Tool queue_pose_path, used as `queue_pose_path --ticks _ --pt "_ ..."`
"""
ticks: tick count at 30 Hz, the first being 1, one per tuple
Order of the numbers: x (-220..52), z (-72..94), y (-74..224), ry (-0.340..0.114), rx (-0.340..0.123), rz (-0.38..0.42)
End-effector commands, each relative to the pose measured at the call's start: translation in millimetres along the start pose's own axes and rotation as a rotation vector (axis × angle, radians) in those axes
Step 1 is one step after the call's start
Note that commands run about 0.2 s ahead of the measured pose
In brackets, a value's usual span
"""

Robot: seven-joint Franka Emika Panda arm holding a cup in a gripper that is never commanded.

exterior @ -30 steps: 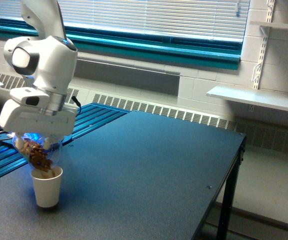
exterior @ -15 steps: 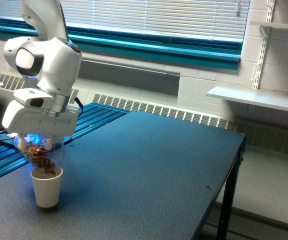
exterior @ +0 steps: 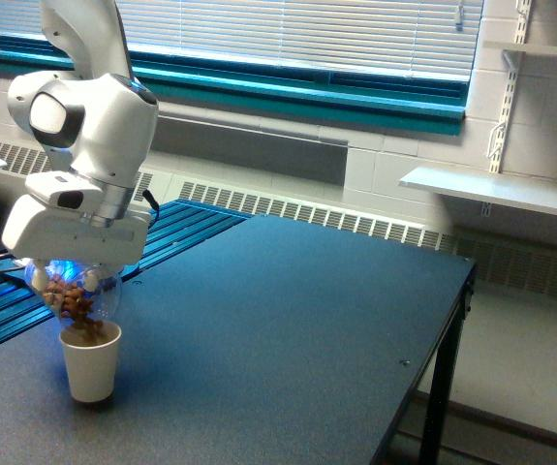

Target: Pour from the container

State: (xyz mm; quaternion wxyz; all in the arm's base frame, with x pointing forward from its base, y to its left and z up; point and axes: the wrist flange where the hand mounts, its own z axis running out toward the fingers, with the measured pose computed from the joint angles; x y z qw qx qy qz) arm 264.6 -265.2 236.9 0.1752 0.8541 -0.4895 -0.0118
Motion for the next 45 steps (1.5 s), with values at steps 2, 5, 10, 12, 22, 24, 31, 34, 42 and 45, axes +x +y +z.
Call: queue_pose_path --ticks 2,5,10,12,22,24,31,34,42,45 --pt "4 2.3 6 -0.008 -0.032 -0.019" --pt "5 1.9 5 -0.010 -0.035 -0.024" --pt "7 1.1 5 -0.011 -0.041 -0.027" --pt "9 0.2 4 -0.009 -0.043 -0.029" --pt "16 -5.9 -1 -0.001 -0.052 -0.046" --pt "17 -7.6 -3 0.002 -0.051 -0.051" --pt "17 -10.8 -9 0.002 -0.053 -0.072" --pt "16 -11.1 -11 0.001 -0.055 -0.081" --pt "11 -11.1 -16 -0.006 -0.055 -0.103" --pt "8 -10.3 -17 -0.011 -0.056 -0.111"
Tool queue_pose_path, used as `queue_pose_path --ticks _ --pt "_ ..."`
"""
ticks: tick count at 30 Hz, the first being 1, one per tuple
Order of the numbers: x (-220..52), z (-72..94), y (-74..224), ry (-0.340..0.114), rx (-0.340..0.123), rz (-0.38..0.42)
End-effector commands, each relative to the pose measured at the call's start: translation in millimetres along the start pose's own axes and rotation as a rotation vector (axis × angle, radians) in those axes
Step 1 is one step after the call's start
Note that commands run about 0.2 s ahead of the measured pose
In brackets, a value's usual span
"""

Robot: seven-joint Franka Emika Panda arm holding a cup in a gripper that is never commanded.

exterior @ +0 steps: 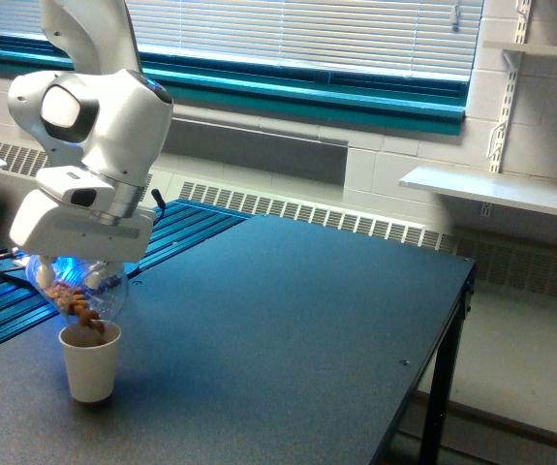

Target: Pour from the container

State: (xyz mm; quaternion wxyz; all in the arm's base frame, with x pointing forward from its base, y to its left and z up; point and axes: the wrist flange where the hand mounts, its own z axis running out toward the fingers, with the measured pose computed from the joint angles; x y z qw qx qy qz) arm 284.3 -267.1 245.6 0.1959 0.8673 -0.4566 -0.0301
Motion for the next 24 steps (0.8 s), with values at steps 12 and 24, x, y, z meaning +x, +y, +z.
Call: queue_pose_path --ticks 12,24 --pt "-9 2.3 3 -0.017 -0.017 -0.040" --pt "-11 2.6 9 -0.024 -0.028 -0.047"
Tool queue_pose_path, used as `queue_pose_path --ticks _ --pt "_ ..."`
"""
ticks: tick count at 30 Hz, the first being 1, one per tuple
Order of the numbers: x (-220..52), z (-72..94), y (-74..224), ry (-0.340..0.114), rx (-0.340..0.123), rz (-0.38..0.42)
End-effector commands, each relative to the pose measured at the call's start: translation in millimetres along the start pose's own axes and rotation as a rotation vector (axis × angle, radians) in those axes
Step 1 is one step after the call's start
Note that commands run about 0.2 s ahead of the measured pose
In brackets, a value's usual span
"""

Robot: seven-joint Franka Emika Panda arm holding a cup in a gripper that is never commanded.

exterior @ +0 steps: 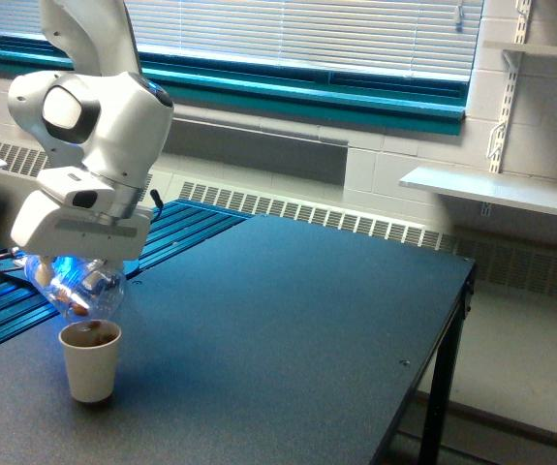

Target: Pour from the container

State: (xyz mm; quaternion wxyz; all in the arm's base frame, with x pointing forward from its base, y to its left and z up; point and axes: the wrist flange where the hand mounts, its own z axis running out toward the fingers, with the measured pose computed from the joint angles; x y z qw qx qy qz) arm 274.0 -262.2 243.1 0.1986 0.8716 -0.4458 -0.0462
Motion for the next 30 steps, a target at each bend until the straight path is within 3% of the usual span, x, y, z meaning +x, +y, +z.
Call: queue_pose_path --ticks 1,30 --pt "-1.7 -0.3 5.1 -0.003 -0.011 -0.020" --pt "-2.2 -10.1 4.6 0.011 0.002 -0.034"
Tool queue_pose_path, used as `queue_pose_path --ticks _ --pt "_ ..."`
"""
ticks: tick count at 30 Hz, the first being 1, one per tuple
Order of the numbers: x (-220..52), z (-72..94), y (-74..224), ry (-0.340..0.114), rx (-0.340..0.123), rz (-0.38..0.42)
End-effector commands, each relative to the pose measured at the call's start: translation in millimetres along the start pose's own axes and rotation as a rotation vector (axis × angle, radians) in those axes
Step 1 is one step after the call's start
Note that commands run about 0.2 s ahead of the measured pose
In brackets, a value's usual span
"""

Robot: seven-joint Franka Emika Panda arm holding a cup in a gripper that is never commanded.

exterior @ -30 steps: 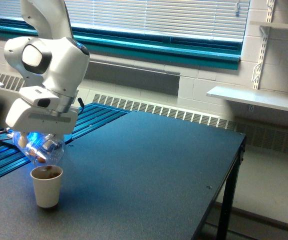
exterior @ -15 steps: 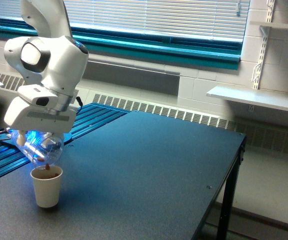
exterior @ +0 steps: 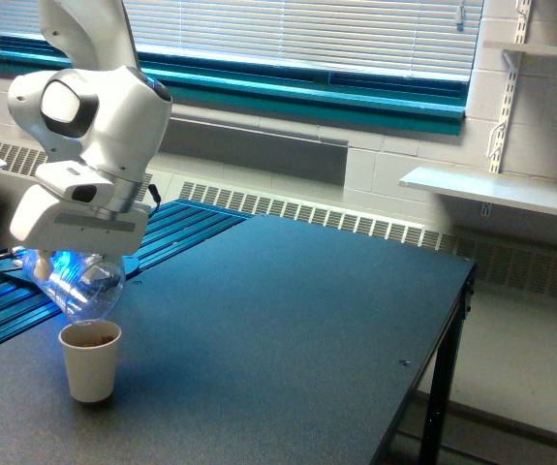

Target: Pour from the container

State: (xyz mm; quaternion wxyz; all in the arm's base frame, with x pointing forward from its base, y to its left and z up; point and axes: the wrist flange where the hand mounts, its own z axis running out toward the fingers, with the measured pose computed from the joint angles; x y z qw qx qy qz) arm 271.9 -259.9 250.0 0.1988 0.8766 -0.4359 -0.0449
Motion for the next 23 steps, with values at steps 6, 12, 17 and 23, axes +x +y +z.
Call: queue_pose_path --ticks 6,12,17,23 --pt "2 -10.1 0 0.018 0.011 -0.014" --pt "7 -19.4 1 0.040 0.019 -0.010" --pt "10 -25.4 2 0.053 0.025 -0.009" --pt "13 -29.9 4 0.067 0.028 0.000"
